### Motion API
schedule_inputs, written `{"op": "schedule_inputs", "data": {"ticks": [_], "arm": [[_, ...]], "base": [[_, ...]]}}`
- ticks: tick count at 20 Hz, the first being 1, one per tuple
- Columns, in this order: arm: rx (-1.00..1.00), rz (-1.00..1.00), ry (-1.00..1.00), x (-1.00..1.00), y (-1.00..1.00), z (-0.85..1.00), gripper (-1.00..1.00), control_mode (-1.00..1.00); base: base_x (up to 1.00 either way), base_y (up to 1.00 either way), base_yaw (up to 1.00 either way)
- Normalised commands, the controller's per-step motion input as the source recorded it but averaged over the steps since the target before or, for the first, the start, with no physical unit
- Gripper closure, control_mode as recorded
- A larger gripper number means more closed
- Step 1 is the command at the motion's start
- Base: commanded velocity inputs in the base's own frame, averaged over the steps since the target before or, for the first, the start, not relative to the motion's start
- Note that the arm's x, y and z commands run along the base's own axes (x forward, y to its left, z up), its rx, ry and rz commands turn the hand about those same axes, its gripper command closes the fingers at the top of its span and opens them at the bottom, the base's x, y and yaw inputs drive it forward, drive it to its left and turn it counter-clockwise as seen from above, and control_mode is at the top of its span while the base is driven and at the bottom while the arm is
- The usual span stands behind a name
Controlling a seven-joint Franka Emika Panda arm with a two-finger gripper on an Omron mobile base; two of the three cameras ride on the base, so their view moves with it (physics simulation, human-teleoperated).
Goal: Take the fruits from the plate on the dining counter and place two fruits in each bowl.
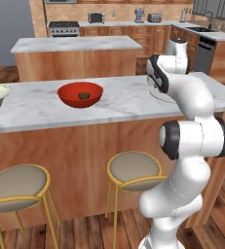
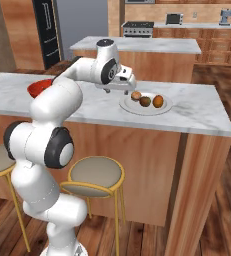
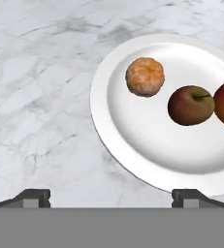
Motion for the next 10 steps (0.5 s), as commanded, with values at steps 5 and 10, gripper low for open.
{"op": "schedule_inputs", "data": {"ticks": [5,10], "arm": [[0.0,0.0,0.0,-0.08,-1.0,-0.05,-1.0,-1.0],[0.01,0.01,-0.04,-0.17,-1.0,-0.16,-1.0,-1.0]], "base": [[0.0,0.0,0.0],[0.0,0.0,0.0]]}}
